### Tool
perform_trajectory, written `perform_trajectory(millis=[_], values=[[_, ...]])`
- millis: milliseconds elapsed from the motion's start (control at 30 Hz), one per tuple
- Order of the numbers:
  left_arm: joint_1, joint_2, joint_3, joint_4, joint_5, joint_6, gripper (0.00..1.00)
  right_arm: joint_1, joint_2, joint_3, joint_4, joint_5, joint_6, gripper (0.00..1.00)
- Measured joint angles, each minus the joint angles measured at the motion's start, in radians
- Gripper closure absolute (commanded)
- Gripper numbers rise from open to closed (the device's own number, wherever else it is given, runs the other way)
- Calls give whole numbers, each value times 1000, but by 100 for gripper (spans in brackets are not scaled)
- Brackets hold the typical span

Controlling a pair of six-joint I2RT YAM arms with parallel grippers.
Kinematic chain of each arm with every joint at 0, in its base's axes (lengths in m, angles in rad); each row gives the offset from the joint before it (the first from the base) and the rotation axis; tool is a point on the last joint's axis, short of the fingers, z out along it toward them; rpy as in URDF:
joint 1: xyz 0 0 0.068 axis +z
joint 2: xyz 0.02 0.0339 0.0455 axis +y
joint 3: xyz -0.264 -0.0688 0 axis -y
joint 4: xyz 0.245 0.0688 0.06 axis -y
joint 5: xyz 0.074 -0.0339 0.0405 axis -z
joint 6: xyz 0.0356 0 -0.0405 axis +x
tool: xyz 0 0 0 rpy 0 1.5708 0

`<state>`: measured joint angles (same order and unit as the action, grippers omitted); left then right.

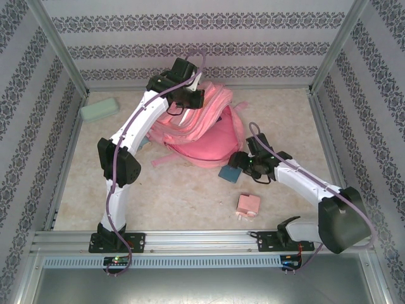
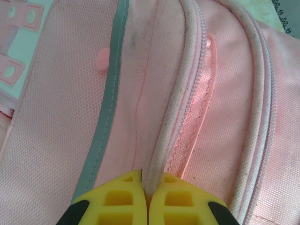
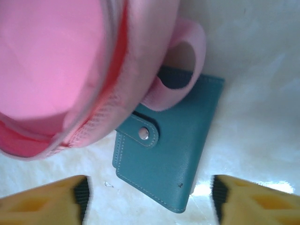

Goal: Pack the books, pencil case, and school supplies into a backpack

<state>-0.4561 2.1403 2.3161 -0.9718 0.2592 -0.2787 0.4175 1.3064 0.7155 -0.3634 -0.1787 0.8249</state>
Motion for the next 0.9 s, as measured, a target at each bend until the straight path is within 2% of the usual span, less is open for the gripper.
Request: perform_trajectory(millis=[267,433,500,600,733,900], values=[[0,-6,-3,0,-2,0,100,12,49,-55,59,-9,70,39],[0,-10,-5,0,-5,0,100,12,111,-71,100,-11,93,43],[0,-12,-6,0,-5,0,100,12,137,-70,114,-13,95,49],[0,-15,-10,1,-5,-3,100,10,142,-70,113,-12,105,63],[0,-15,-10,1,-5,-4,100,10,162,-64,145,-23,118,89],[0,-16,-10,1,-9,-4,100,2,135,-65,158,-22,131,98]])
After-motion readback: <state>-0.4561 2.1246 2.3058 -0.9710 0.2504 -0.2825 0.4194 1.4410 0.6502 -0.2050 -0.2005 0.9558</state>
